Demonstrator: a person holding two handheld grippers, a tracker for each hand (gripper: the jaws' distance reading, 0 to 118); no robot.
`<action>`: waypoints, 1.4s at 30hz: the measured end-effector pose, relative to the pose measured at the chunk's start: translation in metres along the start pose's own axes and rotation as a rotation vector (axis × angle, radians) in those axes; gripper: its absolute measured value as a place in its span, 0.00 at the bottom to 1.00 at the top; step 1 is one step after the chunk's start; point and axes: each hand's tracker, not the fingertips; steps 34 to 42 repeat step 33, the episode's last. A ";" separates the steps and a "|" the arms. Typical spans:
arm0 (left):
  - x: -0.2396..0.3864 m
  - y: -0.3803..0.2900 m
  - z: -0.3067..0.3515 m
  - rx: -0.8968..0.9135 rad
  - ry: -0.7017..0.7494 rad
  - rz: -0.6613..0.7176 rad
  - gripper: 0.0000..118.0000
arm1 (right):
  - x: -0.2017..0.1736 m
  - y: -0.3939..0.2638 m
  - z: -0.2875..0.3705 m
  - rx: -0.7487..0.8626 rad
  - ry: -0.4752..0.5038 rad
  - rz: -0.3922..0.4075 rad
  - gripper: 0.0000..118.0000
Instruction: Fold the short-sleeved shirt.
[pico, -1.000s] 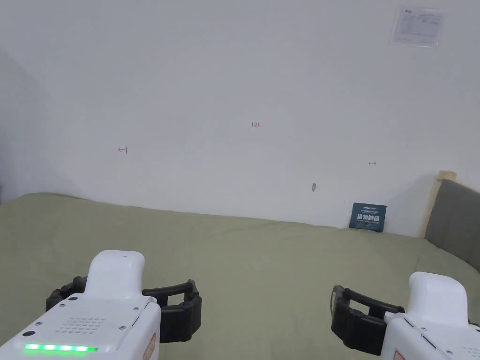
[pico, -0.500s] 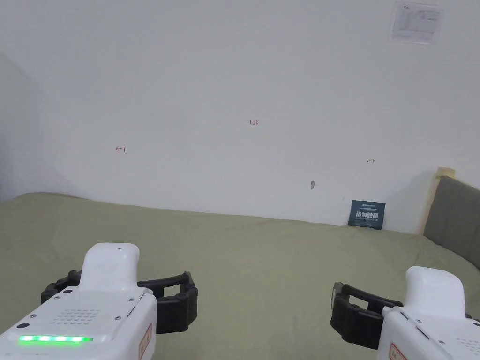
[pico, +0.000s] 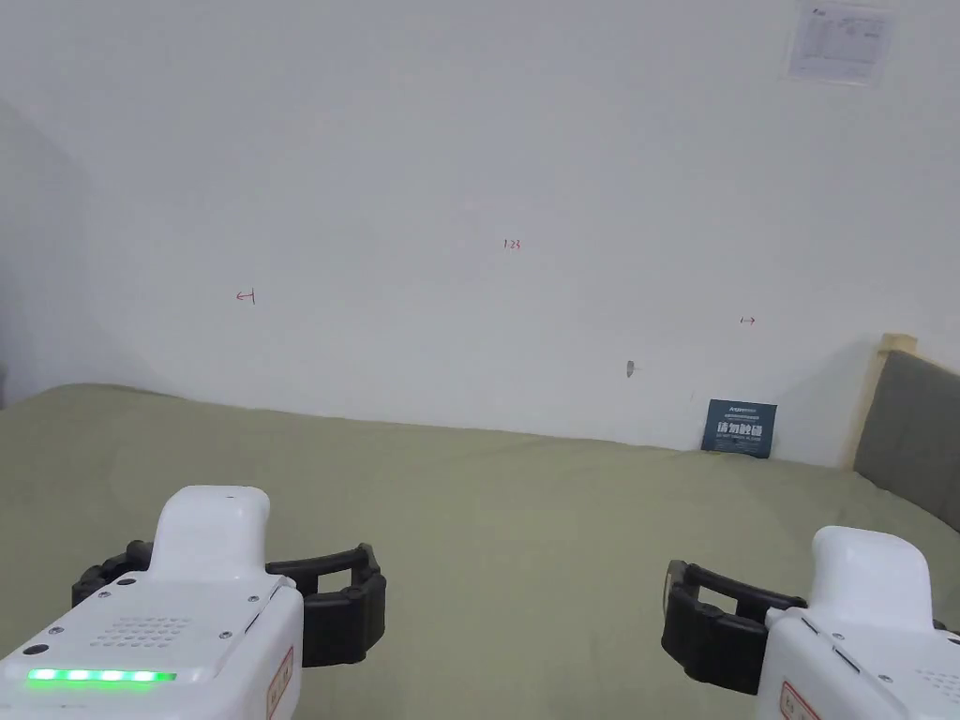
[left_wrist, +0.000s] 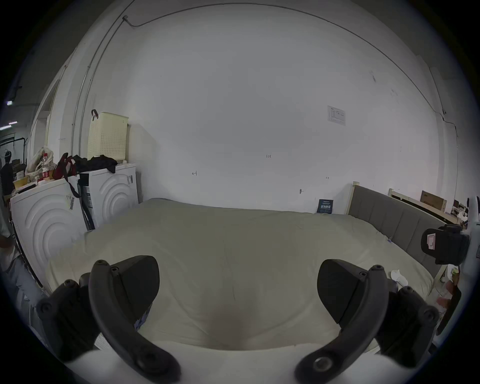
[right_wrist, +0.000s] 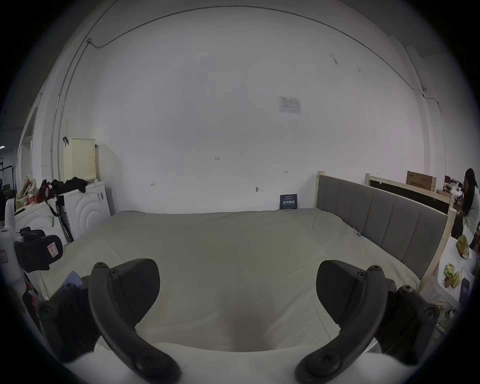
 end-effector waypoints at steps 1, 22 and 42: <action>0.000 0.000 0.000 -0.001 -0.001 -0.001 1.00 | 0.000 0.000 0.000 0.001 -0.001 -0.002 1.00; -0.001 -0.001 -0.007 -0.012 -0.008 0.001 1.00 | -0.002 -0.002 -0.003 0.000 -0.013 0.062 1.00; 0.000 -0.002 -0.007 -0.013 -0.010 0.001 1.00 | 0.001 -0.019 -0.006 0.072 0.053 0.062 1.00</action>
